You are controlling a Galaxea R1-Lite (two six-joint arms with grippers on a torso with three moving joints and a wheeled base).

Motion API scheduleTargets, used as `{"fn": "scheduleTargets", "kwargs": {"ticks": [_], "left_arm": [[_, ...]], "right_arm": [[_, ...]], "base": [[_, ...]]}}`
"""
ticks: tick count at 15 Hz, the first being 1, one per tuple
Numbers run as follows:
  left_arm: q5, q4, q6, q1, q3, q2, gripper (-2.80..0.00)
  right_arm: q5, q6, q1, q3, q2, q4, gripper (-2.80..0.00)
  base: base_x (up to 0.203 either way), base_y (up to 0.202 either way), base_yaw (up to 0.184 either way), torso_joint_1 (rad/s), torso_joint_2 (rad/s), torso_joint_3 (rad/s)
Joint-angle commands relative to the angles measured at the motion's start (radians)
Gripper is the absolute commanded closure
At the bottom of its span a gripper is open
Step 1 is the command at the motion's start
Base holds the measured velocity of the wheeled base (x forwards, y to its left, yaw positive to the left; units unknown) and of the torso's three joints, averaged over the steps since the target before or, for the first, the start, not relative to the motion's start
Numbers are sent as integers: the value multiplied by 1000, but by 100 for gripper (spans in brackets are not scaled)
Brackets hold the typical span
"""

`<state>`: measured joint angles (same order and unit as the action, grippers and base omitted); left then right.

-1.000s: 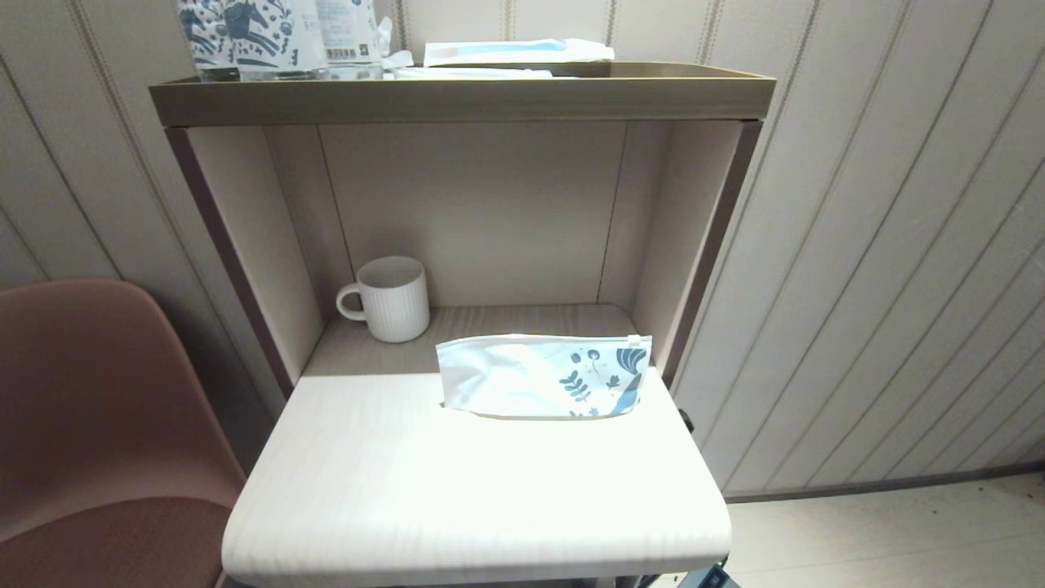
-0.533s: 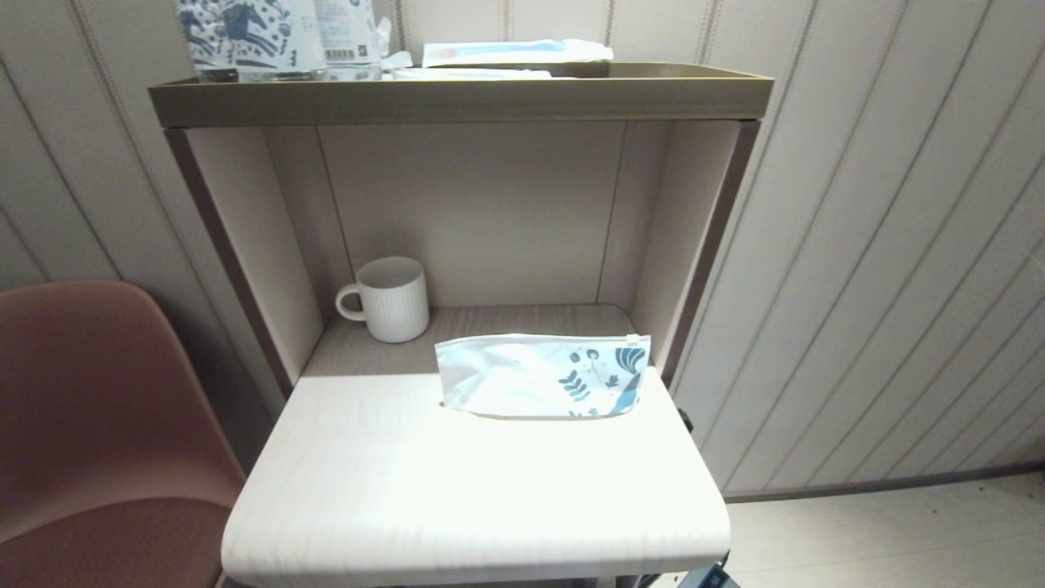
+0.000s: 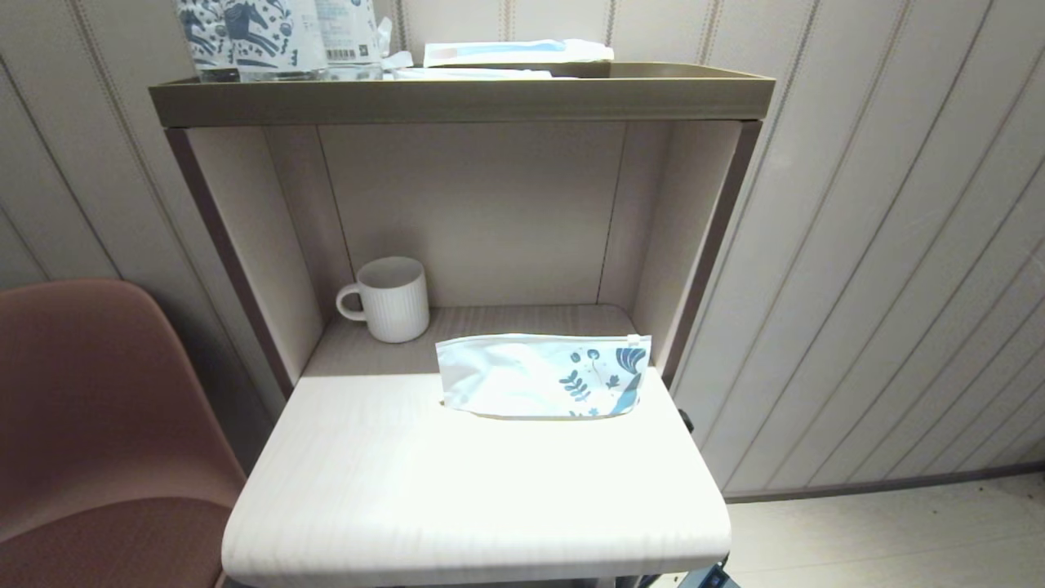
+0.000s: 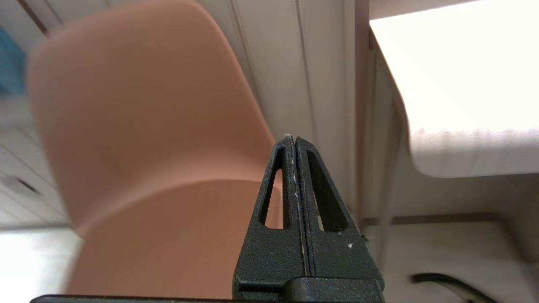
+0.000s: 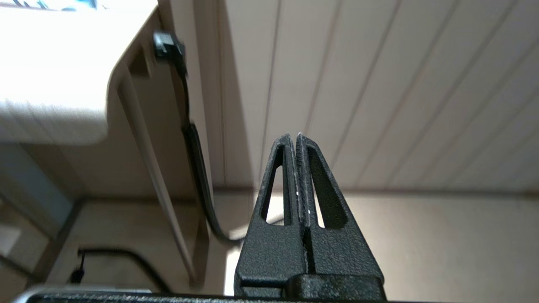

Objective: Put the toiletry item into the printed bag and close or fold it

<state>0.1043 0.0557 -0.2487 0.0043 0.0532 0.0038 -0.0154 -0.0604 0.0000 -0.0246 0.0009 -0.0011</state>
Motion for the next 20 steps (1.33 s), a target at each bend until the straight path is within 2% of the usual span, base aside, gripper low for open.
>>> {"fn": "scheduleTargets", "kwargs": {"ticks": [1,2,3,4,6,8,20], "left_arm": [[-127,-11,-51,-1,-15,-4,0],[-190,-16,-44,-1,-22,-4,0],[-176,-19,-30,-1,-25,-4,0],[-175,-16,12,-1,-28,-4,0],[-152,-16,143,-2,-42,-3,0],[-110,-20,209,-3,-44,-3,0],[-104,-24,230,-3,-44,-4,0]], "right_arm": [[8,5,1,24,-1,10,0],[9,37,2,25,-1,12,0],[8,51,2,25,-1,12,0],[5,53,2,25,-1,12,0],[-5,62,1,25,-1,10,0],[-6,65,0,25,-1,11,0],[-6,68,2,25,-1,12,0]], "base": [[0,0,0,0,0,0],[0,0,0,0,0,0],[0,0,0,0,0,0],[0,0,0,0,0,0],[0,0,0,0,0,0],[0,0,0,0,0,0],[0,0,0,0,0,0]]}}
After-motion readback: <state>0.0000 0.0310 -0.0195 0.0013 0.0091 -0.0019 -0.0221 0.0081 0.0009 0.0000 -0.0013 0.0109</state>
